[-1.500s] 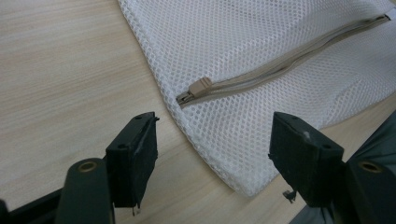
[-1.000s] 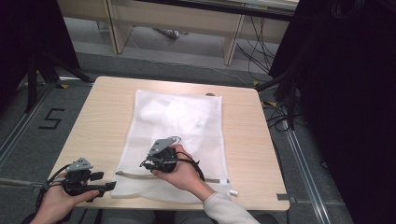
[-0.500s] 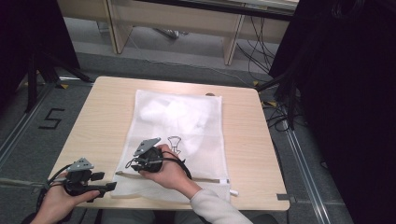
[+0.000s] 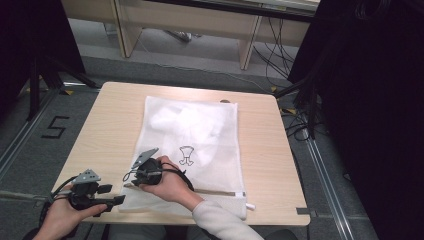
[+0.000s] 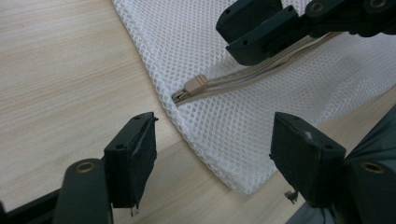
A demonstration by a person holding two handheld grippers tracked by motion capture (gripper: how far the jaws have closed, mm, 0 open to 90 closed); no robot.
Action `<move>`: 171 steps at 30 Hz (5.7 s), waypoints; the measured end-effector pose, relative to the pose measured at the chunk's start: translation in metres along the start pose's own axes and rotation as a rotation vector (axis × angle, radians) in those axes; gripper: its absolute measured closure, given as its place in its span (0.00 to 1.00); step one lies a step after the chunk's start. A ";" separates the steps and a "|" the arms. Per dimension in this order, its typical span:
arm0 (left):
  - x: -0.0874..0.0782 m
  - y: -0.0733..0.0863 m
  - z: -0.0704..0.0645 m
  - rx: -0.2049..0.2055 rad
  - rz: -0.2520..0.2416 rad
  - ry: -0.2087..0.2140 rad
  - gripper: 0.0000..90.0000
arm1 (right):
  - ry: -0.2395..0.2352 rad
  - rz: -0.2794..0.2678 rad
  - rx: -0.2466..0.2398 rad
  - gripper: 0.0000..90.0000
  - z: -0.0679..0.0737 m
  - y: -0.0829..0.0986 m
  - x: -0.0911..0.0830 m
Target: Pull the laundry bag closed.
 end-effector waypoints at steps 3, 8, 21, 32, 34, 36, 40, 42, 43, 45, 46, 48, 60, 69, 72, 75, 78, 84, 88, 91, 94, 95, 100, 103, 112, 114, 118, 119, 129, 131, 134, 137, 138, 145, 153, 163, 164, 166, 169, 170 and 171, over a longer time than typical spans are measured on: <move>0.000 0.000 0.000 0.003 -0.001 0.000 0.34 | -0.008 0.014 0.016 0.86 0.000 -0.002 0.003; 0.000 0.000 0.000 0.002 -0.001 0.000 0.34 | -0.017 0.030 0.022 0.85 0.000 -0.005 0.011; 0.002 0.000 -0.001 0.005 -0.011 0.001 0.34 | -0.051 0.046 0.067 0.84 0.004 -0.007 0.028; 0.002 0.002 -0.001 0.017 0.017 0.006 0.34 | -0.087 0.054 0.075 0.89 0.003 -0.009 0.033; 0.003 0.001 -0.002 0.014 0.010 0.008 0.34 | -0.087 0.069 0.093 0.90 0.004 -0.007 0.034; 0.003 0.001 -0.003 0.008 0.015 0.007 0.34 | -0.085 0.063 0.077 0.91 0.003 -0.007 0.035; 0.004 0.002 -0.002 0.014 0.027 0.012 0.34 | -0.090 0.047 0.082 0.91 0.005 -0.012 0.030; 0.004 0.003 -0.003 0.016 0.041 0.020 0.34 | -0.090 0.041 0.096 0.91 0.007 -0.015 0.026; 0.007 0.002 -0.003 0.014 0.027 0.019 0.34 | -0.090 0.041 0.096 0.91 0.007 -0.015 0.026; 0.007 0.002 -0.003 0.014 0.037 0.021 0.34 | -0.087 0.024 0.081 0.91 0.007 -0.021 0.019; 0.008 0.001 -0.003 0.000 0.029 0.019 0.34 | -0.085 0.022 0.075 0.91 0.007 -0.022 0.017; 0.010 -0.002 -0.002 -0.012 0.024 0.013 0.37 | -0.081 0.017 0.063 0.91 0.007 -0.024 0.015; 0.018 -0.010 0.001 -0.084 0.006 0.045 0.59 | -0.061 0.014 0.023 0.91 0.006 -0.027 0.009; 0.024 -0.012 0.005 -0.066 0.023 0.071 0.70 | -0.066 -0.014 0.029 0.91 0.009 -0.031 0.005; 0.027 -0.012 0.007 -0.057 0.052 0.073 0.78 | -0.068 -0.016 0.037 0.91 0.010 -0.032 0.004; 0.027 -0.011 0.008 -0.062 0.067 0.068 0.86 | -0.072 -0.018 0.023 0.91 0.010 -0.030 0.004; 0.025 -0.012 0.007 -0.081 0.072 0.069 0.93 | -0.075 -0.020 0.030 0.91 0.009 -0.028 0.003; 0.025 -0.013 0.008 -0.102 0.075 0.067 0.94 | -0.075 -0.017 0.047 0.91 0.008 -0.027 -0.001; 0.023 -0.011 0.008 -0.089 0.096 0.076 0.95 | -0.076 -0.014 0.060 0.91 0.007 -0.025 0.000; 0.026 -0.013 0.006 -0.148 0.058 0.077 0.94 | -0.082 -0.018 0.037 0.91 0.007 -0.024 0.001; 0.024 -0.012 0.006 -0.129 0.078 0.078 0.95 | -0.083 -0.014 0.051 0.91 0.007 -0.022 0.001; 0.023 -0.012 0.007 -0.116 0.087 0.073 0.95 | -0.085 -0.014 0.055 0.91 0.006 -0.021 0.002; 0.023 -0.013 0.004 -0.155 0.083 0.065 0.96 | -0.087 -0.010 0.045 0.91 0.006 -0.019 0.001; 0.022 -0.014 0.004 -0.152 0.086 0.067 0.96 | -0.087 -0.011 0.048 0.91 0.006 -0.019 0.000; 0.020 -0.014 0.004 -0.207 0.086 0.085 0.96 | -0.084 0.021 0.070 0.92 0.006 -0.012 0.000; 0.020 -0.014 0.004 -0.209 0.082 0.083 0.96 | -0.082 0.032 0.071 0.92 0.005 -0.010 0.000; 0.019 -0.014 0.005 -0.204 0.076 0.072 0.96 | -0.070 0.047 0.061 0.92 0.002 -0.006 0.000; 0.019 -0.014 0.005 -0.204 0.076 0.072 0.96 | -0.070 0.047 0.061 0.92 0.002 -0.006 0.000; 0.020 -0.014 0.005 -0.188 0.080 0.065 0.96 | -0.080 0.068 0.036 0.92 0.002 -0.002 -0.002; 0.020 -0.014 0.005 -0.189 0.080 0.066 0.96 | -0.081 0.072 0.040 0.92 0.003 -0.001 -0.003; 0.020 -0.015 0.004 -0.190 0.075 0.066 0.96 | -0.079 0.082 0.037 0.92 0.003 -0.001 -0.004; 0.019 -0.015 0.004 -0.188 0.080 0.072 0.96 | -0.076 0.091 0.024 0.92 0.004 0.000 -0.005; 0.019 -0.015 0.004 -0.186 0.080 0.072 0.96 | -0.068 0.097 0.018 0.92 0.003 0.002 -0.006; 0.020 -0.015 0.004 -0.180 0.081 0.074 0.96 | -0.072 0.099 -0.001 0.92 0.003 0.004 -0.006; 0.020 -0.015 0.003 -0.179 0.080 0.079 0.96 | -0.073 0.119 0.005 0.92 0.004 0.006 -0.009; 0.018 -0.013 0.005 -0.145 0.104 0.079 0.96 | -0.071 0.129 0.009 0.92 0.002 0.013 -0.011; 0.018 -0.013 0.005 -0.146 0.103 0.077 0.96 | -0.070 0.131 0.006 0.92 0.002 0.013 -0.011; 0.018 -0.013 0.005 -0.146 0.102 0.079 0.96 | -0.078 0.136 0.010 0.92 0.003 0.014 -0.012; 0.018 -0.013 0.006 -0.146 0.103 0.076 0.96 | -0.067 0.147 0.008 0.92 0.002 0.017 -0.013; 0.018 -0.013 0.006 -0.145 0.105 0.075 0.96 | -0.069 0.146 0.011 0.92 0.001 0.018 -0.013; 0.018 -0.013 0.006 -0.146 0.104 0.075 0.96 | -0.066 0.145 0.013 0.92 0.001 0.019 -0.013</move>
Point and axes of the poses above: each handheld gripper's, and its own axes: x roughly forward along the jaws, y roughly out of its underside, z roughly to its left, the point moved 7 cm from there along x, roughly forward along the jaws, and after that the axes turned 3 degrees about -y, right-handed, at the moved point
